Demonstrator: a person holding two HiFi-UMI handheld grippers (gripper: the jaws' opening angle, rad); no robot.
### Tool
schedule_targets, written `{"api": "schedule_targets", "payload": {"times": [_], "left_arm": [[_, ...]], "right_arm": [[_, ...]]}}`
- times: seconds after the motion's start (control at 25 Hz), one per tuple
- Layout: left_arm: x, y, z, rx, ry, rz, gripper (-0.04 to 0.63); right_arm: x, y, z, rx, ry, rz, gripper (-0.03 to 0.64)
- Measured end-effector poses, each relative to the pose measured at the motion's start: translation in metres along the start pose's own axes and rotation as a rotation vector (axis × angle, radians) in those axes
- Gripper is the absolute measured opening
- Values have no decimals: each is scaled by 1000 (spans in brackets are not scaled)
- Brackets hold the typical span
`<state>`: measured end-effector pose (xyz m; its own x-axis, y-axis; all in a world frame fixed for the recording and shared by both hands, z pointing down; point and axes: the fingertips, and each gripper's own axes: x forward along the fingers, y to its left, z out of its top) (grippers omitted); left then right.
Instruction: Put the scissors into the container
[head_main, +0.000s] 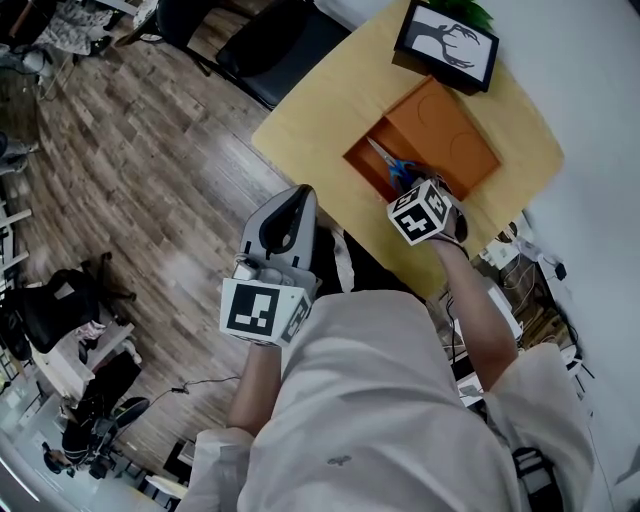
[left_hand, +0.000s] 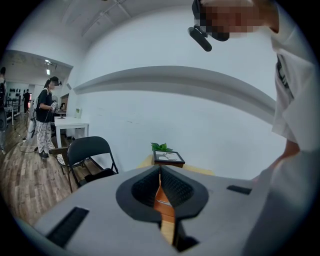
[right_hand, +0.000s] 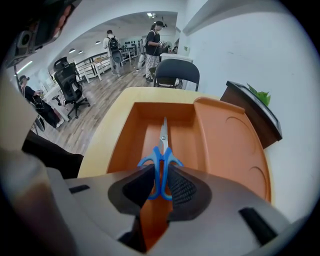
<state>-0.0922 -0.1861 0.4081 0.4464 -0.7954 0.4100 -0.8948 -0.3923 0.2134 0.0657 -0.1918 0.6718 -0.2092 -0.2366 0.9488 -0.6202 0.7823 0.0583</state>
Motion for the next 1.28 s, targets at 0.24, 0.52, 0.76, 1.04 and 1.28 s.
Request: {"api": "schedule_targets", "payload": {"times": [0.24, 0.52, 0.76, 1.04, 1.28], "left_arm": [[0, 9, -4, -13, 3, 17, 8], [0, 14, -7, -25, 8, 24, 8], [1, 14, -8, -26, 11, 23, 8], [2, 16, -8, -27, 10, 28, 8], [1, 13, -11, -28, 15, 33, 8]], "right_arm": [[11, 1, 0, 16, 23, 8, 84], [16, 4, -2, 17, 41, 16, 86], [21, 5, -4, 23, 47, 22, 87], [23, 5, -4, 26, 42, 20, 89], [23, 4, -5, 24, 35, 19, 91]]}}
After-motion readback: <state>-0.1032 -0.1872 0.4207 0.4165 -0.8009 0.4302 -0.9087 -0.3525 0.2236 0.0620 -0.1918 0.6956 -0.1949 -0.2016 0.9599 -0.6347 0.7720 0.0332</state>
